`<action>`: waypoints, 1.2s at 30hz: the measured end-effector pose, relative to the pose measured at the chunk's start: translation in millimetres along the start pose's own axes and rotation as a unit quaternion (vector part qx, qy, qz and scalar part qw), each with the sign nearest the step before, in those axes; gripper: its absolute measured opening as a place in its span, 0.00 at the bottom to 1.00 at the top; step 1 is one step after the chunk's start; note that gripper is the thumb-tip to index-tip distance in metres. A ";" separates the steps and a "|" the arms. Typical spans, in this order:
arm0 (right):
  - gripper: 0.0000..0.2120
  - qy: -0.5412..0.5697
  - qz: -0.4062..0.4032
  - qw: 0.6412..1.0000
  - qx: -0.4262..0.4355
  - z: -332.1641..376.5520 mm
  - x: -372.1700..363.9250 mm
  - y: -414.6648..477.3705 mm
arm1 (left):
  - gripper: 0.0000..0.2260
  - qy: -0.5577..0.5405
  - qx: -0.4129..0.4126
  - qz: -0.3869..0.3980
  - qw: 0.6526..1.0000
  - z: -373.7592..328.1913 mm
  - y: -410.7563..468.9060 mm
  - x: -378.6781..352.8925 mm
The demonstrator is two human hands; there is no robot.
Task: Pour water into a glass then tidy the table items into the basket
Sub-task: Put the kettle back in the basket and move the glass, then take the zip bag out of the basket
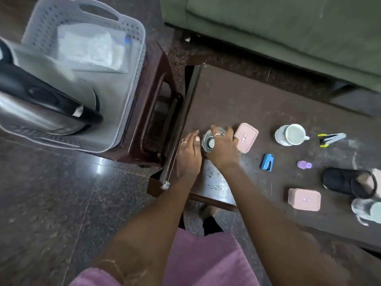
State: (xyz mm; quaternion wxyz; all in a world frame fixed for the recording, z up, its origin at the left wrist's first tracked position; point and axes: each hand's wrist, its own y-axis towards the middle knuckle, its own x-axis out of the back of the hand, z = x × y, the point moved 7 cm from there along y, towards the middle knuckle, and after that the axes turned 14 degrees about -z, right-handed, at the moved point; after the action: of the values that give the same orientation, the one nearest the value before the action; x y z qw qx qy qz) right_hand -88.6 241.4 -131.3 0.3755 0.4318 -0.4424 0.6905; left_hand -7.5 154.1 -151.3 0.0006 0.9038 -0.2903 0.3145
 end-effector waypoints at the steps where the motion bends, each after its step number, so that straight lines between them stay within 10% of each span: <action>1: 0.39 0.006 -0.008 1.000 0.006 0.9 0.8 2.1 | 0.16 0.011 -0.022 0.019 1.000 -1.1 -0.3 -3.1; 16: 0.43 0.108 -0.029 0.993 0.025 -26.8 101.8 65.5 | 0.22 -0.027 -0.199 -0.049 0.978 -110.8 13.6 -31.3; 36: 0.44 0.056 -0.009 0.998 -0.022 -286.0 151.7 160.6 | 0.19 -0.026 -0.054 0.187 0.980 -206.2 -34.8 -281.3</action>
State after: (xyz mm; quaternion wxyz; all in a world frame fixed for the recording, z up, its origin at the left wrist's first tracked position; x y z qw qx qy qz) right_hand -361.1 477.2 -103.9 0.4151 0.3883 -0.4317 0.7004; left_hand -284.6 368.4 -139.6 -0.0171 0.8398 -0.4709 0.2696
